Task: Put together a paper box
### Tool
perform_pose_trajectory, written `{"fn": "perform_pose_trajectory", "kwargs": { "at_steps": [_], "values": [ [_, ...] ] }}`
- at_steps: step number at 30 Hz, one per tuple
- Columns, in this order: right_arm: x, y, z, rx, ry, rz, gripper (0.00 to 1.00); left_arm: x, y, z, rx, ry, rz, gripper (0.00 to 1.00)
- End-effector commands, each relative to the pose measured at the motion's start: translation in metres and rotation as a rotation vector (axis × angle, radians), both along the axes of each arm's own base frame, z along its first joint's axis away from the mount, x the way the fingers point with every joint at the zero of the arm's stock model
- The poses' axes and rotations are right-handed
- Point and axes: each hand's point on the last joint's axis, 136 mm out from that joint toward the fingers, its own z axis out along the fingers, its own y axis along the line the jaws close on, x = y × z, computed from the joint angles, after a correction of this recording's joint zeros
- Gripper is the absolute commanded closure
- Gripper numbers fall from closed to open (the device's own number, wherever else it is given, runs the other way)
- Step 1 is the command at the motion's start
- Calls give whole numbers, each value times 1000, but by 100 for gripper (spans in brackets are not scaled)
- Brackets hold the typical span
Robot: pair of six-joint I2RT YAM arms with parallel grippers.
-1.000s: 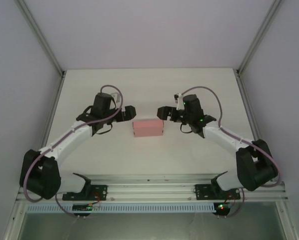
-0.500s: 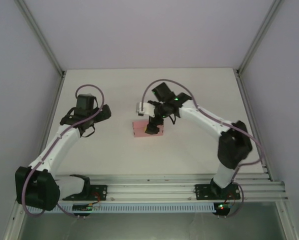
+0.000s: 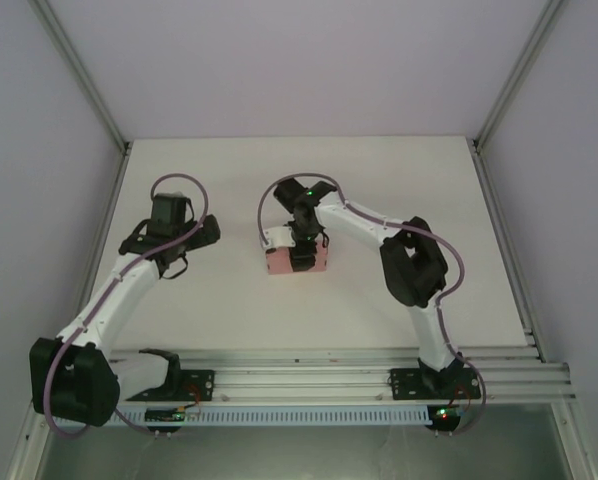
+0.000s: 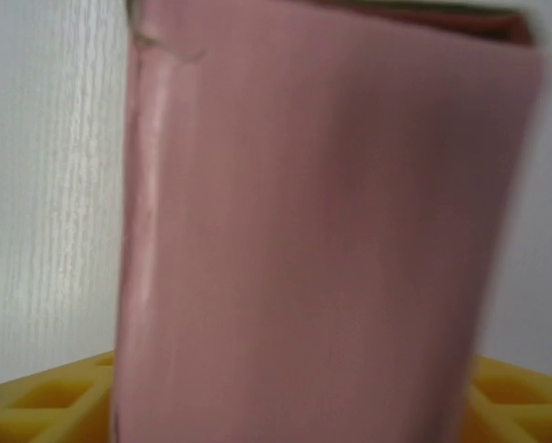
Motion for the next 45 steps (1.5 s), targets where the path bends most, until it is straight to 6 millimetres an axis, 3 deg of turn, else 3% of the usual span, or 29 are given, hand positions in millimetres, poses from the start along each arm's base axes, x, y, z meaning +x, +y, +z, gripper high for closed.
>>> {"fn": "perform_pose_trajectory", "kwargs": {
  "at_steps": [1,4,7,13,16,22,24,29,35,37,44,45],
  "values": [
    [5,-7,-1,-46,-48,-29,50,-5,6,7,20,-18,1,0],
    [9,-4,13,-3,-109,-57,64,-5,7,10,21,-31,3,0],
    [23,-6,37,36,-218,-96,72,-6,7,13,19,-41,6,0],
    [80,-15,79,123,-585,-259,70,-7,9,15,18,-57,18,0],
    [97,-21,71,155,-707,-290,68,-8,11,14,22,-57,24,0],
    [111,-29,32,103,-829,-285,66,-7,11,13,24,-54,24,0],
    [100,-32,8,77,-789,-258,64,-7,11,13,24,-55,20,0],
    [73,-32,-10,103,-689,-230,47,-7,11,12,28,-54,16,1],
    [40,-46,-22,35,-557,-198,9,-6,11,11,33,-52,16,0],
    [27,-45,-16,41,-502,-211,1,-6,11,11,32,-52,14,0],
    [-18,-46,22,87,-297,-214,1,-5,9,11,28,-50,3,0],
    [-20,-41,39,121,-292,-220,1,-5,10,11,31,-51,2,1]
  ]
}}
